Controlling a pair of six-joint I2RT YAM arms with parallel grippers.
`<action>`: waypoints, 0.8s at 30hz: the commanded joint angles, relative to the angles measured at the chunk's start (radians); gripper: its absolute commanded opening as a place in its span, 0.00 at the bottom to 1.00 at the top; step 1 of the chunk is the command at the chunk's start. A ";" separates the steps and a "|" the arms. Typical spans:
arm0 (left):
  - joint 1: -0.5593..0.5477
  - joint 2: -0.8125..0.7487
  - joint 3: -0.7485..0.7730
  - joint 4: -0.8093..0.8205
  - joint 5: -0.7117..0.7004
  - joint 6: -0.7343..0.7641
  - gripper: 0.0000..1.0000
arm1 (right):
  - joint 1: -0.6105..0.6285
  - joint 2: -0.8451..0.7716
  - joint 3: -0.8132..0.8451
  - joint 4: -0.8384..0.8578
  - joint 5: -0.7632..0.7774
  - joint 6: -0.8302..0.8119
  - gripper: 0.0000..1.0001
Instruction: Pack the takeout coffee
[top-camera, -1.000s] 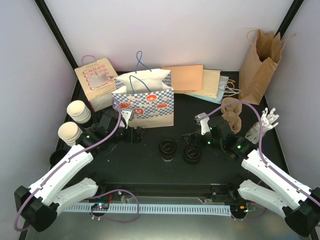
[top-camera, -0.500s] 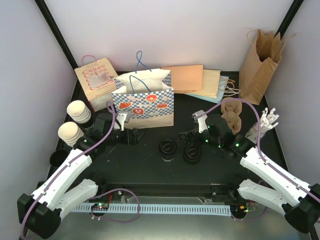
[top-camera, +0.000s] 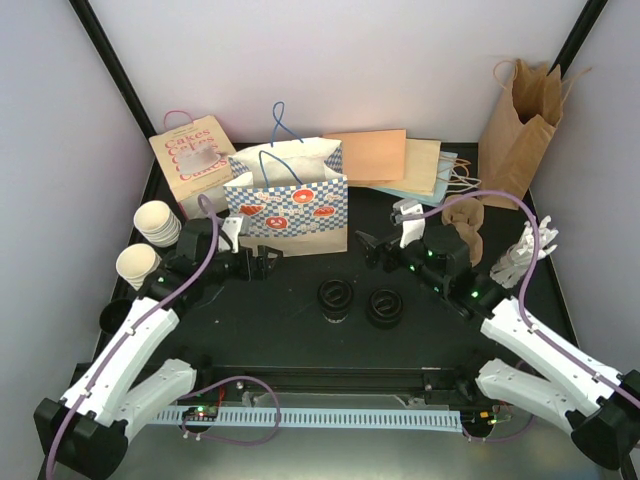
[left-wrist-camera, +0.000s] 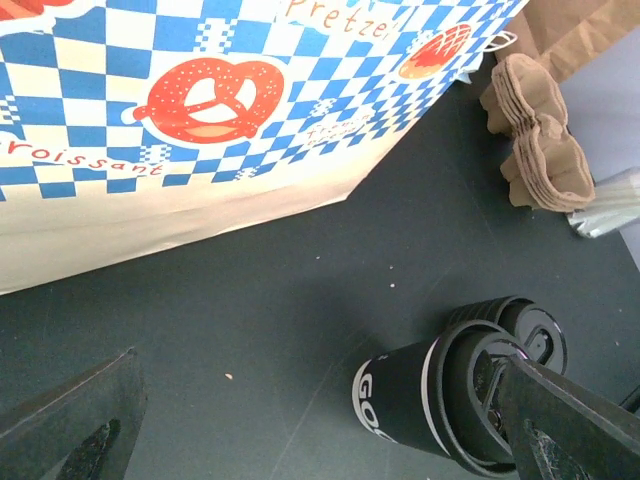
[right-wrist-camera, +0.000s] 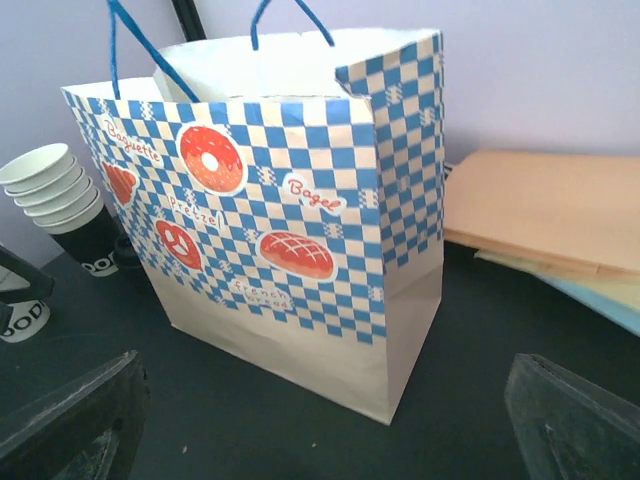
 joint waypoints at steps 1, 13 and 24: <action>0.014 0.019 0.035 -0.019 0.058 0.006 0.99 | 0.005 0.046 0.052 0.058 -0.032 -0.146 1.00; 0.014 0.033 -0.079 0.070 0.206 -0.058 0.99 | 0.098 0.132 0.119 0.108 0.047 -0.372 1.00; 0.013 0.018 -0.193 0.181 0.317 -0.136 0.99 | 0.098 0.228 0.202 0.070 -0.001 -0.451 1.00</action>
